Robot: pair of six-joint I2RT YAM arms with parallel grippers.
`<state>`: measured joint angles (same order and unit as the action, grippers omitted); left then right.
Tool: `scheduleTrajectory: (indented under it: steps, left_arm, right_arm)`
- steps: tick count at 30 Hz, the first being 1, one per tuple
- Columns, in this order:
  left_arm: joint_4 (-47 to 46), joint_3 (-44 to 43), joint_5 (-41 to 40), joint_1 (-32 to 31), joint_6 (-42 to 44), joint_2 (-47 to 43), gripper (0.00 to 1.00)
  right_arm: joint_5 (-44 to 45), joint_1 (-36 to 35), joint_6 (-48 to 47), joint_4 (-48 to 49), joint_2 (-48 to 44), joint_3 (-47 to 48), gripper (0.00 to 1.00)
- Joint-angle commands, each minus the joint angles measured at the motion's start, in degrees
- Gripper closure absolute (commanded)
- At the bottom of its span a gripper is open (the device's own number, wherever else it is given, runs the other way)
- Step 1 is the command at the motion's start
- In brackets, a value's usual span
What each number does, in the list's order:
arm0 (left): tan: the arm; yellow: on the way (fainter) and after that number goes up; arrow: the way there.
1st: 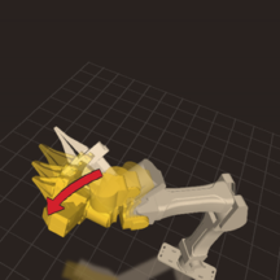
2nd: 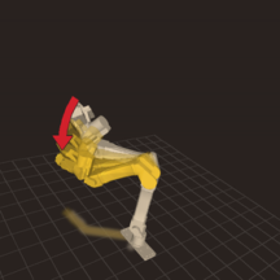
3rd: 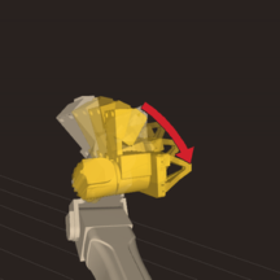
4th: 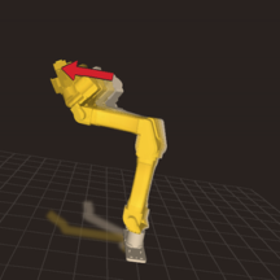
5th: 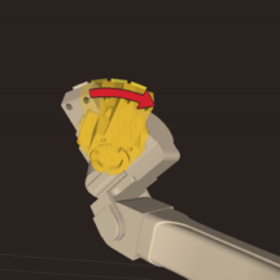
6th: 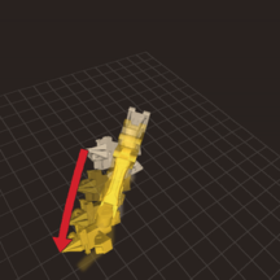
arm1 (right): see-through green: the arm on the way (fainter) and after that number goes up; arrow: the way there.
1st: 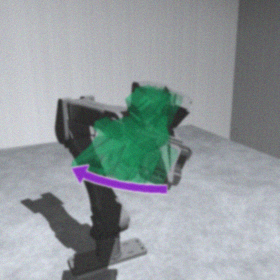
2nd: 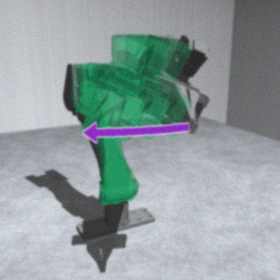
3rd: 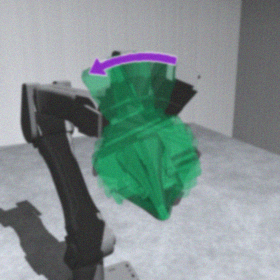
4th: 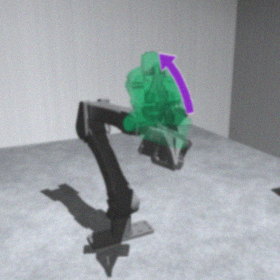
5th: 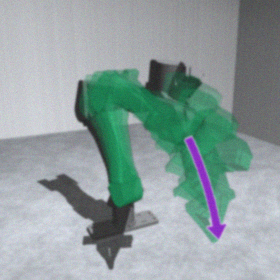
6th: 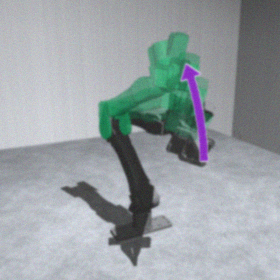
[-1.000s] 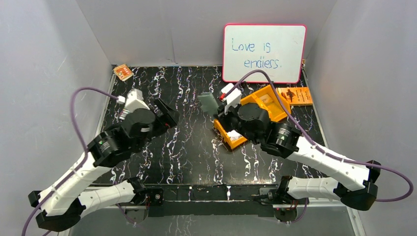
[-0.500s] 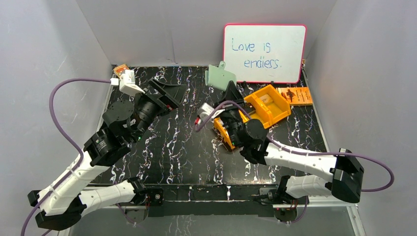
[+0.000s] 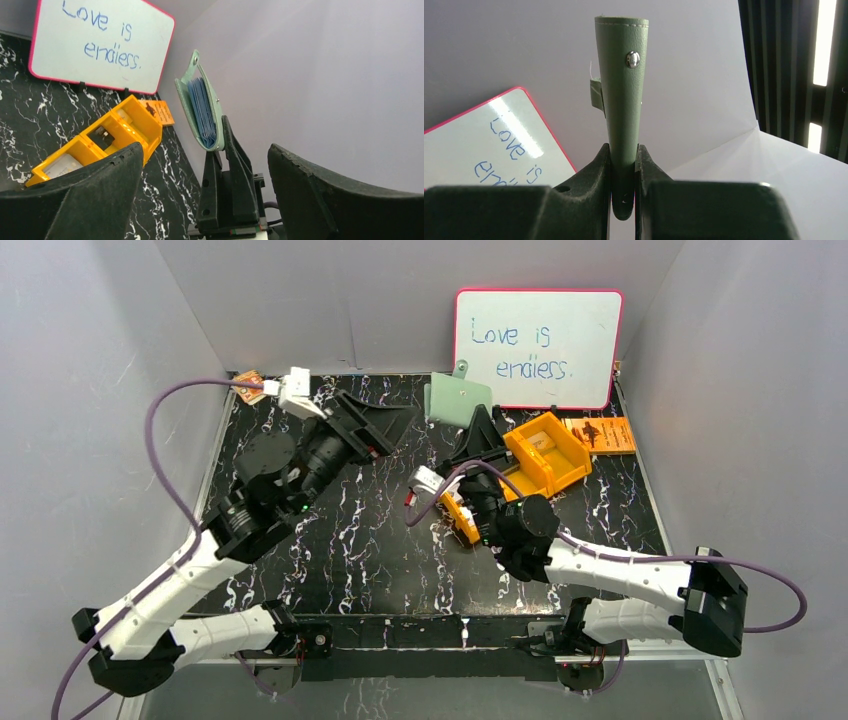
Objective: Put the credit cards into the card holder
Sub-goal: Close the card holder at the center of the board.
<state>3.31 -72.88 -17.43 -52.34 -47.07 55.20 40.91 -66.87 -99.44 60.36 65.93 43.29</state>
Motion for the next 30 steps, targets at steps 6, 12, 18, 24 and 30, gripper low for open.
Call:
scheduleTrajectory:
  steps: [6, 12, 18, 24, 30]
  left_arm:
    - [-1.30, -2.79, 2.67, 0.00, -0.44, 6.58, 0.09]
    - [-2.92, -1.94, -2.16, 0.04, -4.00, 7.33, 0.12]
    - [-2.97, -2.03, -2.43, 0.04, -8.30, 8.59, 0.20]
    - [-2.71, -3.18, -1.51, -0.01, -13.43, 10.62, 0.31]
    - [-2.99, -3.50, -1.92, 0.04, -18.46, 11.23, 0.45]
  right_arm:
    - [1.65, -1.51, 0.06, 3.91, 1.52, 3.59, 1.00]
    - [2.40, -1.68, 0.56, 3.72, 2.41, 4.50, 1.00]
    - [3.28, -1.86, 0.36, 3.84, 2.57, 4.87, 1.00]
    - [4.17, -2.11, -1.71, 5.76, 3.18, 5.23, 1.00]
    - [4.43, -2.69, -3.67, 6.90, 3.60, 5.87, 1.00]
